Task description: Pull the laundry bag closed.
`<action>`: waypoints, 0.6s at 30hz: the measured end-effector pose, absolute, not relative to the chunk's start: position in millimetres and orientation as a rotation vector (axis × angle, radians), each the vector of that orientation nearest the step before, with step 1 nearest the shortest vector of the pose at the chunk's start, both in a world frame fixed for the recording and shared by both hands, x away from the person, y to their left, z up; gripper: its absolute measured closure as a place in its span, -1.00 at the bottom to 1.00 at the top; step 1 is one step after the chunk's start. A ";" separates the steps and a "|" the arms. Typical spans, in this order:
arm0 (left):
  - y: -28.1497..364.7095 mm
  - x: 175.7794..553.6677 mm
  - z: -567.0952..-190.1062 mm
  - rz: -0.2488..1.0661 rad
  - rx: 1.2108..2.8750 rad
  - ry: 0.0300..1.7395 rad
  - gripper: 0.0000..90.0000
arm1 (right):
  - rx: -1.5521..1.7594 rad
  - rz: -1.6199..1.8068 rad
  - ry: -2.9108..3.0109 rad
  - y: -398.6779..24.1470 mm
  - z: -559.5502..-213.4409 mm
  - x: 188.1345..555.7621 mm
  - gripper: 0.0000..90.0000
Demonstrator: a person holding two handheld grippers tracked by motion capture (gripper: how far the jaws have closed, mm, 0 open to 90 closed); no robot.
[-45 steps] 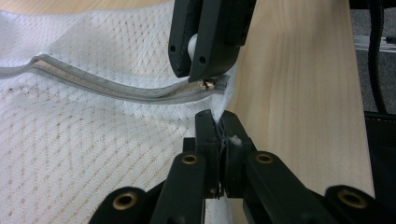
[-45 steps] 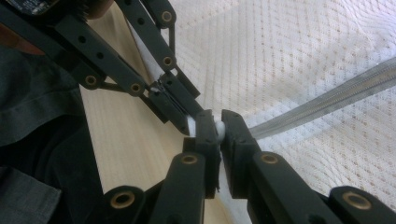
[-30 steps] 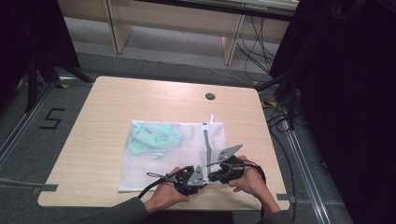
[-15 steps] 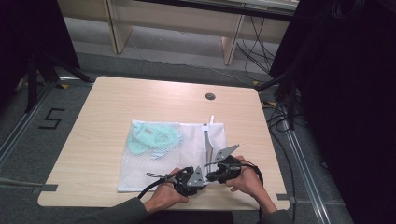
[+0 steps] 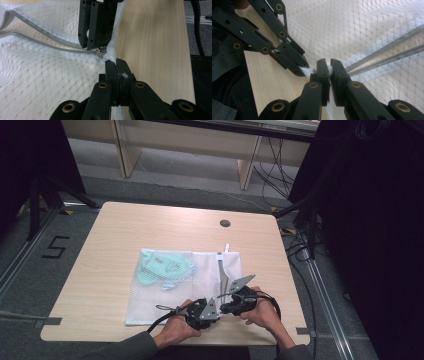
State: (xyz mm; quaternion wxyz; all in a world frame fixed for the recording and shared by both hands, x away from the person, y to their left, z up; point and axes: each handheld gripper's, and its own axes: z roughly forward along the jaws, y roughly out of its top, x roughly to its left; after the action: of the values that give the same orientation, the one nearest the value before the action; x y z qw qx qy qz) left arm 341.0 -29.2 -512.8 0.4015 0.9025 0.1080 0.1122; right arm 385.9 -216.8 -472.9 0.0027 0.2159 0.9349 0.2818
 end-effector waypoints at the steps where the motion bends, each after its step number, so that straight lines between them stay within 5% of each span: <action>1: -28.3 340.7 -511.9 0.285 2.285 0.265 0.98 | 0.671 0.889 2.929 -216.5 -472.8 386.1 0.92; 18: -27.6 344.4 -513.9 0.320 2.269 0.251 0.83 | 0.699 0.889 2.954 -218.3 -473.7 388.8 0.92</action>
State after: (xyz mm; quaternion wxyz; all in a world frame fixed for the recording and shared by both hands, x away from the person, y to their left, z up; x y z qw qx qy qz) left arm 344.4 -27.6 -513.9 0.4062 0.8995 0.0996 0.1267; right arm 388.8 -218.3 -473.7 -0.0108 0.2209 0.9338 0.2811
